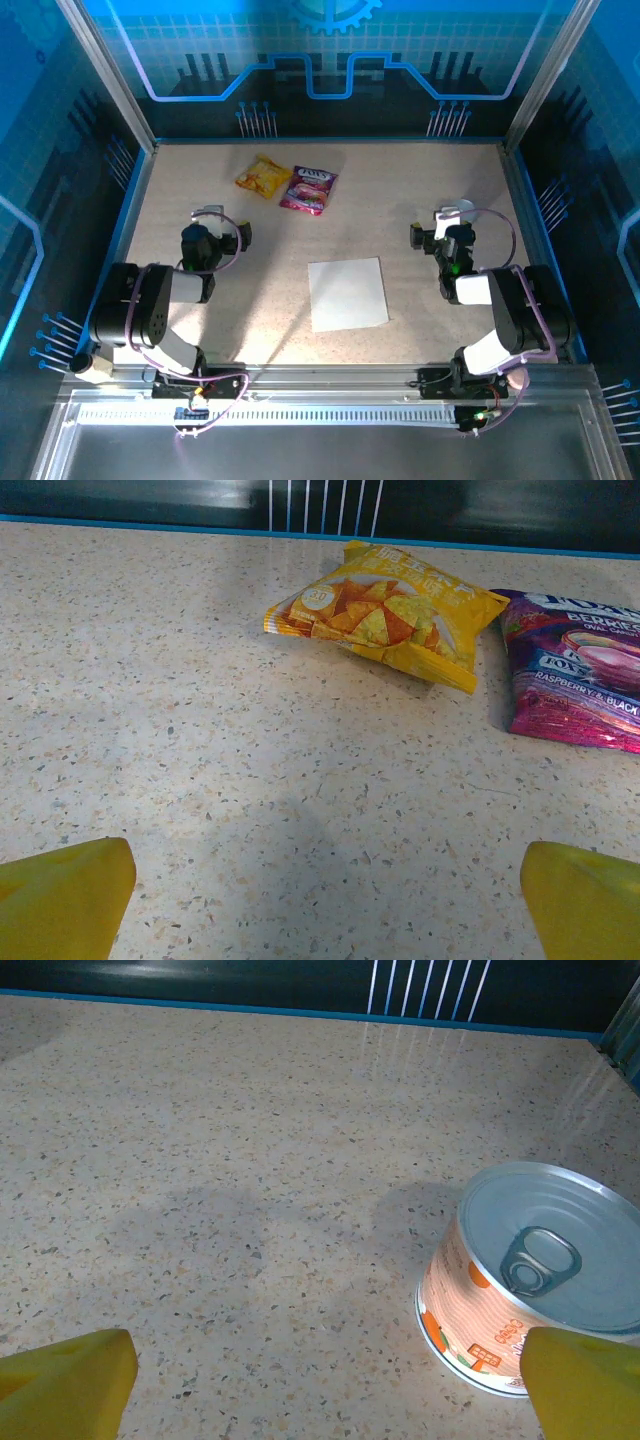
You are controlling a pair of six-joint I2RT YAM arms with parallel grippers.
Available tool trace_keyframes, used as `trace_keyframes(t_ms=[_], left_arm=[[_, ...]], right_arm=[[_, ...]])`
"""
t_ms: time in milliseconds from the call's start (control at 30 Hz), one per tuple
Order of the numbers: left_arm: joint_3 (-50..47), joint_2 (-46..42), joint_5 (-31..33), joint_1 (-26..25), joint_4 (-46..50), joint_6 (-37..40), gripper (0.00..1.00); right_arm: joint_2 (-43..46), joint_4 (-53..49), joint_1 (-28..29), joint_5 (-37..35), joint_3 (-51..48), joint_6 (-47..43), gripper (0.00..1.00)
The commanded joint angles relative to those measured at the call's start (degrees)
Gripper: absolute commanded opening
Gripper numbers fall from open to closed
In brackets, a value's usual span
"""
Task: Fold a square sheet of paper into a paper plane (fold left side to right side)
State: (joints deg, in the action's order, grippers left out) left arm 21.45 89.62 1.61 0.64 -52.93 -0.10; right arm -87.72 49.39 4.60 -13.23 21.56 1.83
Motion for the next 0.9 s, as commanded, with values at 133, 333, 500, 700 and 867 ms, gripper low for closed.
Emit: trace_keyframes(t_ms=[133, 333, 500, 700, 867], left_arm=[[0.6, -0.3, -1.2, 0.5, -0.2, -0.4, 1.00], [0.5, -0.3, -1.1, 0.3, -0.3, -0.4, 1.00], [0.5, -0.3, -1.2, 0.3, -0.3, -0.4, 1.00], [0.6, -0.3, -1.1, 0.4, -0.2, -0.4, 1.00], [0.6, -4.9, -1.1, 0.3, 3.7, -0.4, 1.00]], right_arm=[[-0.2, 1.9, 0.7, -0.2, 1.2, -1.0, 0.99], [-0.2, 1.9, 0.7, -0.1, 1.2, -1.0, 0.99], [-0.3, 1.8, 0.6, 0.1, 1.2, -0.9, 0.99], [-0.1, 1.7, 0.5, 0.2, 1.2, -0.9, 0.99], [2.9, 2.0, -1.0, 0.4, -0.3, 1.1, 0.99]])
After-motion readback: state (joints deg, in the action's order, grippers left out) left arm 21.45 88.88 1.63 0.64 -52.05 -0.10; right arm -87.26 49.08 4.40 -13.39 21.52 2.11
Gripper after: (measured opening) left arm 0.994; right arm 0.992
